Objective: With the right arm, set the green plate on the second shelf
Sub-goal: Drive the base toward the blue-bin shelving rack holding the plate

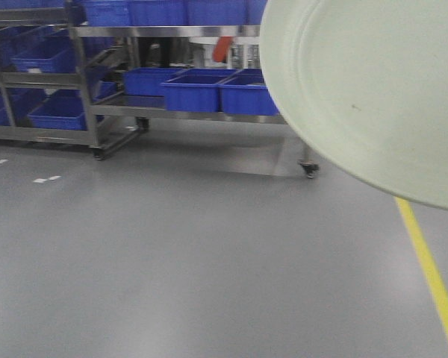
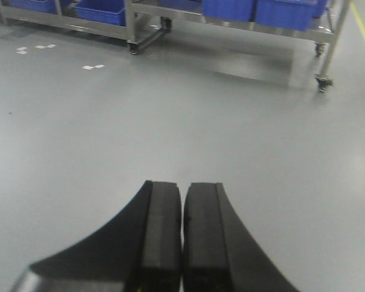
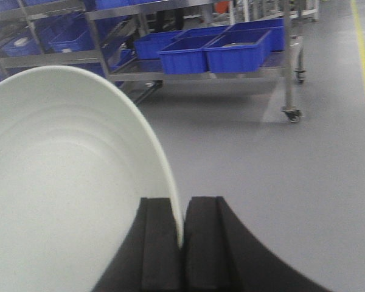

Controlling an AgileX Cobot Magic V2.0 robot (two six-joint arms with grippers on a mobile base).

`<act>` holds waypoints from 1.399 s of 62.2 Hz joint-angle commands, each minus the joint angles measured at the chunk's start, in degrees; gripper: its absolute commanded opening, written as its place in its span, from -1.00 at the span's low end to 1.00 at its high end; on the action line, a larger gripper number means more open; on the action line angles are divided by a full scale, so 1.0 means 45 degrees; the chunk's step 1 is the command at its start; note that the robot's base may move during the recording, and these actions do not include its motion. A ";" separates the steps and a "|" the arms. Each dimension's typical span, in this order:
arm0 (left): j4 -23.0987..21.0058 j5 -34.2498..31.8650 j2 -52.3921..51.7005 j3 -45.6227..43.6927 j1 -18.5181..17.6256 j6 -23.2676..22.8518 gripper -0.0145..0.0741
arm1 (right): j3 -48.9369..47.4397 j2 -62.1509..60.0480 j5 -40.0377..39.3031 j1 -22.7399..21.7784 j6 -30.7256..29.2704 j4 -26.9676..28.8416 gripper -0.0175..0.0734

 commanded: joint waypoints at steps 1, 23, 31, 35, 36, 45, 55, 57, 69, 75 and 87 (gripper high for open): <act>0.0023 -0.0865 -0.0263 0.0402 -0.0058 0.0008 -0.39 | -0.0439 0.0066 -0.1428 -0.0066 0.0004 0.0076 -0.49; 0.0023 -0.0865 -0.0263 0.0402 -0.0058 0.0008 -0.39 | -0.0439 0.0066 -0.1428 -0.0066 0.0004 0.0076 -0.49; 0.0023 -0.0865 -0.0263 0.0402 -0.0058 0.0008 -0.39 | -0.0439 0.0066 -0.1428 -0.0066 0.0004 0.0076 -0.49; 0.0023 -0.0865 -0.0263 0.0402 -0.0058 0.0008 -0.39 | -0.0439 0.0066 -0.1428 -0.0066 0.0004 0.0076 -0.49; 0.0023 -0.0865 -0.0263 0.0402 -0.0058 0.0008 -0.39 | -0.0439 0.0066 -0.1428 -0.0066 0.0004 0.0076 -0.49; 0.0023 -0.0865 -0.0263 0.0402 -0.0058 0.0008 -0.39 | -0.0439 0.0066 -0.1428 -0.0066 0.0004 0.0076 -0.49; 0.0023 -0.0865 -0.0263 0.0402 -0.0058 0.0008 -0.39 | -0.0439 0.0066 -0.1428 -0.0066 0.0004 0.0076 -0.49; 0.0023 -0.0865 -0.0263 0.0402 -0.0058 0.0008 -0.39 | -0.0439 0.0066 -0.1428 -0.0066 0.0004 0.0076 -0.49; 0.0023 -0.0865 -0.0263 0.0402 -0.0058 0.0008 -0.39 | -0.0439 0.0066 -0.1428 -0.0066 0.0004 0.0076 -0.49; 0.0023 -0.0865 -0.0263 0.0402 -0.0058 0.0008 -0.39 | -0.0439 0.0066 -0.1428 -0.0066 0.0004 0.0076 -0.49; 0.0023 -0.0865 -0.0263 0.0402 -0.0058 0.0008 -0.39 | -0.0439 0.0066 -0.1428 -0.0066 0.0004 0.0076 -0.49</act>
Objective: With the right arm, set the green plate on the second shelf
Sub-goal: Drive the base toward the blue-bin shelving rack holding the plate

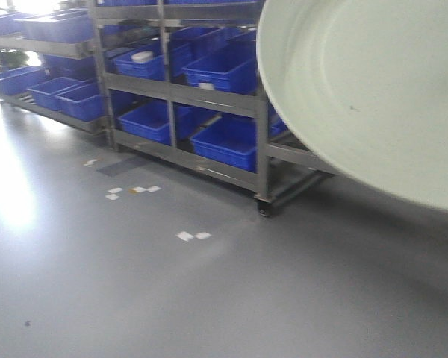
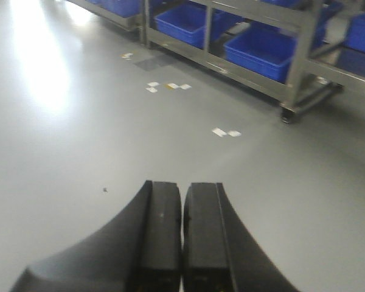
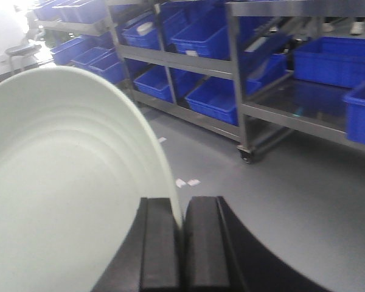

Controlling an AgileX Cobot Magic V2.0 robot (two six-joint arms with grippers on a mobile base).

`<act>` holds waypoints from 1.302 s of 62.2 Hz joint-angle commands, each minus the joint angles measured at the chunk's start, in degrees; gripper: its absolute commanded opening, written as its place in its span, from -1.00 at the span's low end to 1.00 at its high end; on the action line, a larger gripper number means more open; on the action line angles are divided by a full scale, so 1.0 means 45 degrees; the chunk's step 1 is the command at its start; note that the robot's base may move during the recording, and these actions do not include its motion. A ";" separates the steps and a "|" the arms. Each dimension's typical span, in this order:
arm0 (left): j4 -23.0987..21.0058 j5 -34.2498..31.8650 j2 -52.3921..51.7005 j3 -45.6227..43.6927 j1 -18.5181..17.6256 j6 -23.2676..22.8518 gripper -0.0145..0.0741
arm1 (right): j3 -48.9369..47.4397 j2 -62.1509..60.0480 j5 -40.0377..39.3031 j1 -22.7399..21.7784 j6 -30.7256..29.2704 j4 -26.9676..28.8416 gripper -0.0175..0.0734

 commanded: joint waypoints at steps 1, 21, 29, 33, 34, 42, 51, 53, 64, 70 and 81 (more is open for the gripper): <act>0.0023 -0.0865 -0.0263 0.0402 -0.0058 0.0008 -0.39 | -0.0439 0.0066 -0.1428 -0.0066 0.0004 0.0076 -0.49; 0.0023 -0.0865 -0.0263 0.0402 -0.0058 0.0008 -0.39 | -0.0439 0.0066 -0.1428 -0.0066 0.0004 0.0076 -0.49; 0.0023 -0.0865 -0.0263 0.0402 -0.0058 0.0008 -0.39 | -0.0439 0.0066 -0.1428 -0.0066 0.0004 0.0076 -0.49; 0.0023 -0.0865 -0.0263 0.0402 -0.0058 0.0008 -0.39 | -0.0439 0.0066 -0.1428 -0.0066 0.0004 0.0076 -0.49; 0.0023 -0.0865 -0.0263 0.0402 -0.0058 0.0008 -0.39 | -0.0439 0.0066 -0.1428 -0.0066 0.0004 0.0076 -0.49; 0.0023 -0.0865 -0.0263 0.0402 -0.0058 0.0008 -0.39 | -0.0439 0.0066 -0.1428 -0.0066 0.0004 0.0076 -0.49; 0.0023 -0.0865 -0.0263 0.0402 -0.0058 0.0008 -0.39 | -0.0439 0.0066 -0.1428 -0.0066 0.0004 0.0076 -0.49; 0.0023 -0.0865 -0.0263 0.0402 -0.0058 0.0008 -0.39 | -0.0439 0.0066 -0.1428 -0.0066 0.0004 0.0076 -0.49; 0.0023 -0.0865 -0.0263 0.0402 -0.0058 0.0008 -0.39 | -0.0439 0.0066 -0.1428 -0.0066 0.0004 0.0076 -0.49; 0.0023 -0.0865 -0.0263 0.0402 -0.0058 0.0008 -0.39 | -0.0439 0.0066 -0.1428 -0.0066 0.0004 0.0076 -0.49; 0.0023 -0.0865 -0.0263 0.0402 -0.0058 0.0008 -0.39 | -0.0439 0.0066 -0.1428 -0.0066 0.0004 0.0076 -0.49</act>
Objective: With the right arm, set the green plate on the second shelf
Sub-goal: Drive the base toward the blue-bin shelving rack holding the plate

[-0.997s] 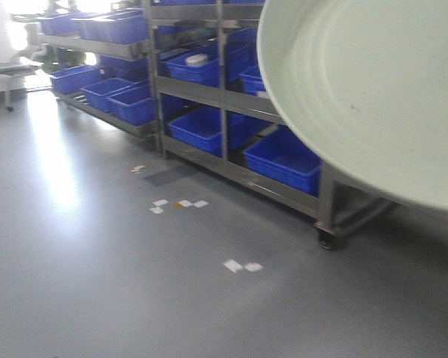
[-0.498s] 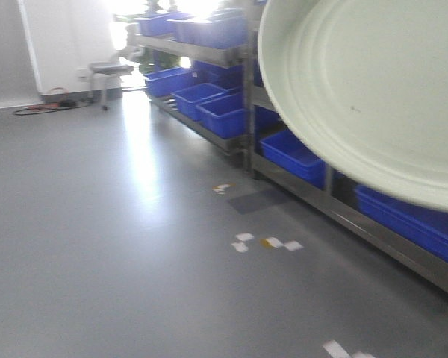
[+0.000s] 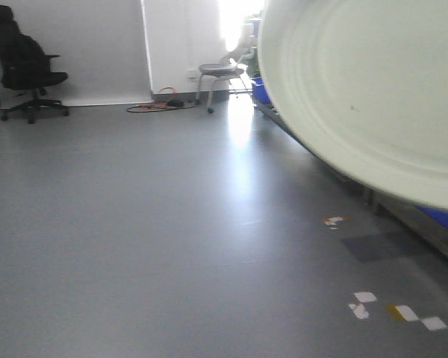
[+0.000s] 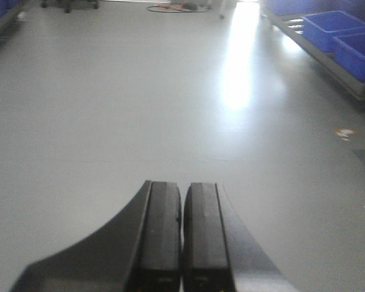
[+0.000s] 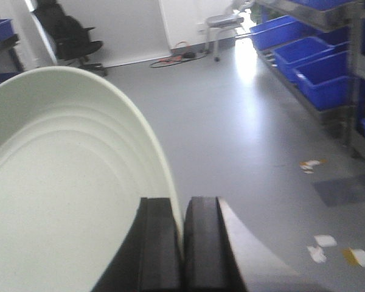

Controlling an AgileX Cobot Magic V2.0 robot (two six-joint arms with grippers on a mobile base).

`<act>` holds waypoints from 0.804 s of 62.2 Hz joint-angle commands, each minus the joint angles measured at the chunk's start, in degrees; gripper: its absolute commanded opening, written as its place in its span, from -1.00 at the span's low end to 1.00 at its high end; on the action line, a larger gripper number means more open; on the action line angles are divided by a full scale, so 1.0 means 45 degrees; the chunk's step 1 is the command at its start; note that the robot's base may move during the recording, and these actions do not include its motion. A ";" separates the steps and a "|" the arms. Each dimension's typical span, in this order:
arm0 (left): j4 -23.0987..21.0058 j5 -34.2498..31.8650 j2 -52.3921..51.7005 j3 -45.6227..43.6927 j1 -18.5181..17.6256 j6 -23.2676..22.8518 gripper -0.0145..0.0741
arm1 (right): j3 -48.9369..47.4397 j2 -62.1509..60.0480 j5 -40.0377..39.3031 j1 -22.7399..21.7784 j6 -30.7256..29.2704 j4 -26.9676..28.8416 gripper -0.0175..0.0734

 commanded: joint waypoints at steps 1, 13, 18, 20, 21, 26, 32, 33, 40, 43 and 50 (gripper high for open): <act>0.0023 -0.0865 -0.0263 0.0402 -0.0058 0.0008 -0.39 | -0.0439 0.0066 -0.1428 -0.0066 0.0004 0.0076 -0.49; 0.0023 -0.0865 -0.0263 0.0402 -0.0058 0.0008 -0.39 | -0.0439 0.0066 -0.1428 -0.0066 0.0004 0.0076 -0.49; 0.0023 -0.0865 -0.0263 0.0402 -0.0058 0.0008 -0.39 | -0.0439 0.0066 -0.1428 -0.0066 0.0004 0.0076 -0.49; 0.0023 -0.0865 -0.0263 0.0402 -0.0058 0.0008 -0.39 | -0.0439 0.0066 -0.1428 -0.0066 0.0004 0.0076 -0.49; 0.0023 -0.0865 -0.0263 0.0402 -0.0058 0.0008 -0.39 | -0.0439 0.0066 -0.1428 -0.0066 0.0004 0.0076 -0.49; 0.0023 -0.0865 -0.0263 0.0402 -0.0058 0.0008 -0.39 | -0.0439 0.0066 -0.1428 -0.0066 0.0004 0.0076 -0.49; 0.0023 -0.0865 -0.0263 0.0402 -0.0058 0.0008 -0.39 | -0.0439 0.0066 -0.1428 -0.0066 0.0004 0.0076 -0.49; 0.0023 -0.0865 -0.0263 0.0402 -0.0058 0.0008 -0.39 | -0.0439 0.0066 -0.1428 -0.0066 0.0004 0.0076 -0.49; 0.0023 -0.0865 -0.0263 0.0402 -0.0058 0.0008 -0.39 | -0.0439 0.0066 -0.1428 -0.0066 0.0004 0.0076 -0.49; 0.0023 -0.0865 -0.0263 0.0402 -0.0058 0.0008 -0.39 | -0.0439 0.0066 -0.1428 -0.0066 0.0004 0.0076 -0.49; 0.0023 -0.0865 -0.0263 0.0402 -0.0058 0.0008 -0.39 | -0.0439 0.0066 -0.1428 -0.0066 0.0004 0.0076 -0.49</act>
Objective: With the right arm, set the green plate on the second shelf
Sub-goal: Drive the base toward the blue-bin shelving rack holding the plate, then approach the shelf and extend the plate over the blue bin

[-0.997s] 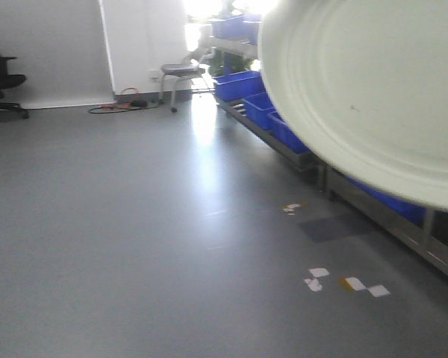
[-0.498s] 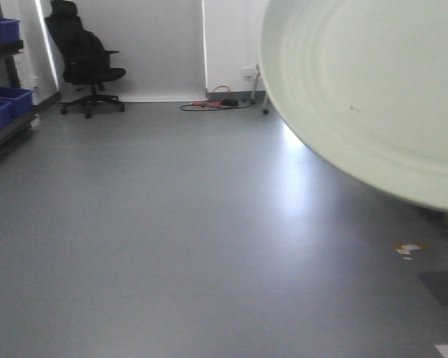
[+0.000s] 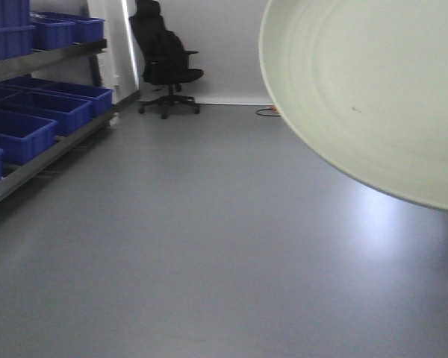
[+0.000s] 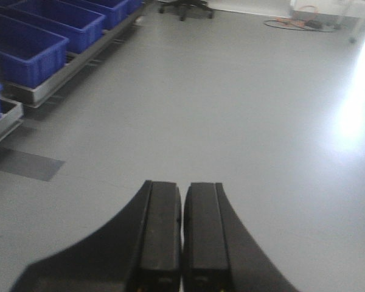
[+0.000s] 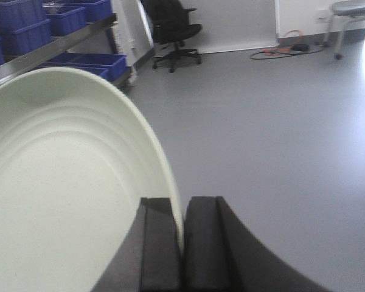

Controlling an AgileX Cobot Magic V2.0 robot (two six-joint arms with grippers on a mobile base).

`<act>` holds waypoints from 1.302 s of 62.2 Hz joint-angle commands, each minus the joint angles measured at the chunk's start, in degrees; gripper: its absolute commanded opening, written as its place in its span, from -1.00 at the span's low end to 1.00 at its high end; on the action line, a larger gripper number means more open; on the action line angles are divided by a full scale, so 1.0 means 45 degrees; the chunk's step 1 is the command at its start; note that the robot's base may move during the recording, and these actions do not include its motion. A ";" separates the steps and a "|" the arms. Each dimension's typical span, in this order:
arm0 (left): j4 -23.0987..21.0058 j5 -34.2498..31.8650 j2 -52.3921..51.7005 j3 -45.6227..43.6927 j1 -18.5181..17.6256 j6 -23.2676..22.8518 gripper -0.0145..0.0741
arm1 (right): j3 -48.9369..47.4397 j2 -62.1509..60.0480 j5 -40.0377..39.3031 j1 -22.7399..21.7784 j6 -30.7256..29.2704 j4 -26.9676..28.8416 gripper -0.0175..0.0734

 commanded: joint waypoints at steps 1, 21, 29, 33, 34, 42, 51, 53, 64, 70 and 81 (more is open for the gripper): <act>0.0023 -0.0865 -0.0263 0.0402 -0.0058 0.0008 -0.39 | -0.0439 0.0066 -0.1428 -0.0066 0.0004 0.0076 -0.49; 0.0023 -0.0865 -0.0263 0.0402 -0.0058 0.0008 -0.39 | -0.0439 0.0066 -0.1428 -0.0066 0.0004 0.0076 -0.49; 0.0023 -0.0865 -0.0263 0.0402 -0.0058 0.0008 -0.39 | -0.0439 0.0066 -0.1428 -0.0066 0.0004 0.0076 -0.49; 0.0023 -0.0865 -0.0263 0.0402 -0.0058 0.0008 -0.39 | -0.0439 0.0066 -0.1428 -0.0066 0.0004 0.0076 -0.49; 0.0023 -0.0865 -0.0263 0.0402 -0.0058 0.0008 -0.39 | -0.0439 0.0066 -0.1428 -0.0066 0.0004 0.0076 -0.49; 0.0023 -0.0865 -0.0263 0.0402 -0.0058 0.0008 -0.39 | -0.0439 0.0066 -0.1428 -0.0066 0.0004 0.0076 -0.49; 0.0023 -0.0865 -0.0263 0.0402 -0.0058 0.0008 -0.39 | -0.0439 0.0066 -0.1428 -0.0066 0.0004 0.0076 -0.49; 0.0023 -0.0865 -0.0263 0.0402 -0.0058 0.0008 -0.39 | -0.0439 0.0066 -0.1428 -0.0066 0.0004 0.0076 -0.49; 0.0023 -0.0865 -0.0263 0.0402 -0.0058 0.0008 -0.39 | -0.0439 0.0066 -0.1428 -0.0066 0.0004 0.0076 -0.49; 0.0023 -0.0865 -0.0263 0.0402 -0.0058 0.0008 -0.39 | -0.0439 0.0066 -0.1428 -0.0066 0.0004 0.0076 -0.49; 0.0023 -0.0865 -0.0263 0.0402 -0.0058 0.0008 -0.39 | -0.0439 0.0066 -0.1428 -0.0066 0.0004 0.0076 -0.49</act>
